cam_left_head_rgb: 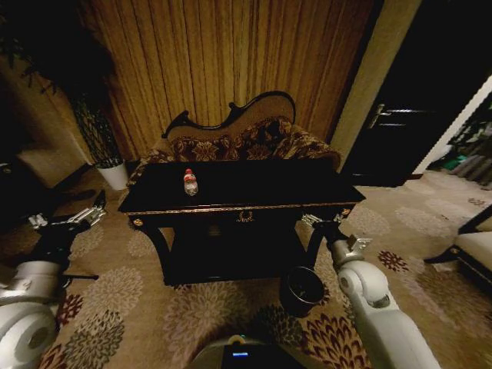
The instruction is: Move to the front of the table and place the trash on the table into the trash bin.
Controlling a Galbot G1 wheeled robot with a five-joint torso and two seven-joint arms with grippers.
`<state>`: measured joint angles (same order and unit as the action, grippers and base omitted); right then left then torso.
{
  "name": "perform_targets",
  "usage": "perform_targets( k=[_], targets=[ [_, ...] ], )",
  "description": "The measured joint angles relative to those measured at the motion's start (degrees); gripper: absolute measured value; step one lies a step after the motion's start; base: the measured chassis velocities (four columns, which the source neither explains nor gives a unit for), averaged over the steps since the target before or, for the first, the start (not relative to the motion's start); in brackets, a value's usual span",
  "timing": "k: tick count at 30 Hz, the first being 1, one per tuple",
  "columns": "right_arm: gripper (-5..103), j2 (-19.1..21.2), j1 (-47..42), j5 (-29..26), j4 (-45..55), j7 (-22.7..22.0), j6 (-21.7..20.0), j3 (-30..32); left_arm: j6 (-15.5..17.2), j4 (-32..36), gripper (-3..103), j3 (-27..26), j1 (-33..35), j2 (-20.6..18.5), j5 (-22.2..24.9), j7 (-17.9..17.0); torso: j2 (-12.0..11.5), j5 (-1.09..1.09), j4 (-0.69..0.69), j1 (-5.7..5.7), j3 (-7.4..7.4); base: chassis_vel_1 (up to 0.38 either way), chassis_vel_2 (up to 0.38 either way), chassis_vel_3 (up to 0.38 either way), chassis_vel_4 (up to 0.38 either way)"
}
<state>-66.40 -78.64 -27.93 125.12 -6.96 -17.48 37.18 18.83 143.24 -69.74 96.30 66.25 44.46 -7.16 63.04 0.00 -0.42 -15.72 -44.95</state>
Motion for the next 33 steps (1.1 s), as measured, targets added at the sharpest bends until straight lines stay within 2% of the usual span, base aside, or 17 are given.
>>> perform_targets(
  k=[4,15,29,33],
  targets=[
    [100,1.1,-1.1,-1.4,5.3,-1.4,-1.9,0.5,1.4,-0.7,100,0.4,-0.3,-0.4,-0.2,-0.1,0.0,0.00,0.00,0.00,0.00,0.000,0.000,0.000,0.000],
    [100,1.7,-2.4,-1.4,9.4,-1.3,-6.0,-0.7,3.2,-0.5,100,0.1,-0.3,-0.6,-0.4,-0.1,0.0,0.00,0.00,0.00,0.00,0.000,0.000,0.000,0.000],
    [100,1.7,-3.8,-1.0,11.0,-1.2,-7.0,-0.1,3.2,0.0,100,0.0,-0.1,-0.6,-0.5,-0.1,0.0,0.00,0.00,0.00,0.00,0.000,0.000,0.000,0.000],
    [100,1.6,-4.0,-0.4,10.7,-1.1,-5.8,-0.4,3.0,0.0,100,-0.1,-0.1,-0.6,-0.5,-0.1,0.0,0.00,0.00,0.00,0.00,0.000,0.000,0.000,0.000]
  ],
)
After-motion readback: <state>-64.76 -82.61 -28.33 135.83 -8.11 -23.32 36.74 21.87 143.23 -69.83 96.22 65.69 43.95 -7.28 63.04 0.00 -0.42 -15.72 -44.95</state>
